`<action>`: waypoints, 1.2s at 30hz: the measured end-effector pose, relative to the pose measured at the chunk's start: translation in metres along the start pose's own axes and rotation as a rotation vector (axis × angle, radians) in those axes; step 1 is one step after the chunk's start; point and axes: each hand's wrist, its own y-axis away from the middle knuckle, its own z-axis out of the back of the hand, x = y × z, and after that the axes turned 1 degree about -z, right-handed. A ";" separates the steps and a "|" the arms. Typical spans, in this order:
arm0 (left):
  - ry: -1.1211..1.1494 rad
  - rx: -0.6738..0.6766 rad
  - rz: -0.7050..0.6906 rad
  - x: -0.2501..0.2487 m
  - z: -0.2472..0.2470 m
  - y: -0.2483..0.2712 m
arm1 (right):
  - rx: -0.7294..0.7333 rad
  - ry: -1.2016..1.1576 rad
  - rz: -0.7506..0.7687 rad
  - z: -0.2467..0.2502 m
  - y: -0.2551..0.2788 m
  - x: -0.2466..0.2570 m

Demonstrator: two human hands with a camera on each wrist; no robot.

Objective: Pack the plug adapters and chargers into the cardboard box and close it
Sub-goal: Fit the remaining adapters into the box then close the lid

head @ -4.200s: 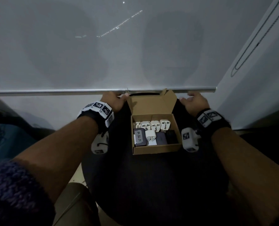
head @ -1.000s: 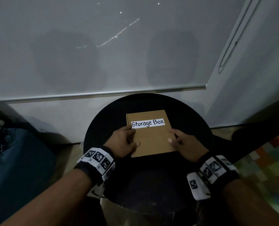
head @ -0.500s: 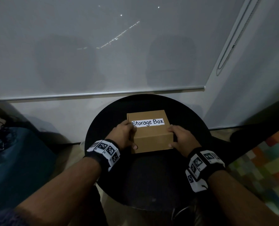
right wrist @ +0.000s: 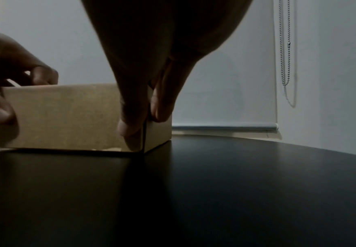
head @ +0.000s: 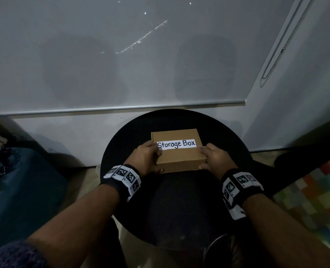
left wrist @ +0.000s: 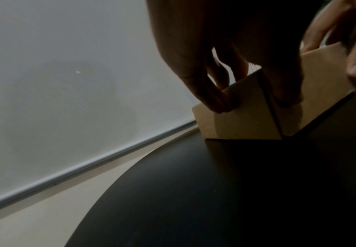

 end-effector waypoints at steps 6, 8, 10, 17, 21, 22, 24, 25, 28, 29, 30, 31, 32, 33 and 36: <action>0.019 -0.018 -0.027 0.004 -0.004 -0.001 | 0.021 0.028 0.011 0.004 -0.007 0.001; -0.001 -0.023 -0.036 0.003 -0.007 -0.001 | 0.033 0.050 0.009 0.005 -0.007 0.003; -0.014 -0.031 -0.039 0.003 -0.009 -0.001 | 0.037 0.066 0.010 0.006 -0.007 0.003; -0.080 0.050 0.007 0.002 0.001 -0.004 | 0.190 0.187 -0.043 0.030 -0.021 0.016; -0.152 0.130 0.009 -0.007 0.011 -0.009 | 0.212 0.250 -0.037 0.034 -0.022 0.025; -0.161 0.154 0.020 -0.009 0.014 -0.010 | 0.211 0.262 -0.019 0.034 -0.022 0.025; -0.170 0.176 0.042 -0.009 0.020 -0.012 | 0.211 0.271 -0.003 0.038 -0.020 0.026; -0.179 0.175 0.046 -0.008 0.023 -0.013 | 0.212 0.273 -0.006 0.040 -0.019 0.027; -0.188 0.148 0.047 -0.005 0.025 -0.019 | 0.222 0.252 -0.016 0.047 -0.021 0.026; -0.184 0.129 0.049 -0.005 0.026 -0.021 | 0.225 0.246 -0.029 0.051 -0.021 0.028; -0.184 0.112 0.045 -0.005 0.027 -0.024 | 0.213 0.241 -0.024 0.054 -0.024 0.029; -0.188 0.089 0.036 -0.005 0.028 -0.027 | 0.192 0.235 -0.025 0.058 -0.026 0.031; -0.197 0.069 0.020 -0.004 0.028 -0.030 | 0.165 0.223 -0.012 0.059 -0.030 0.031; -0.191 0.041 -0.005 -0.003 0.028 -0.032 | 0.141 0.202 0.003 0.060 -0.032 0.032; -0.147 -0.013 -0.076 0.007 0.025 -0.041 | 0.140 0.175 0.060 0.053 -0.043 0.030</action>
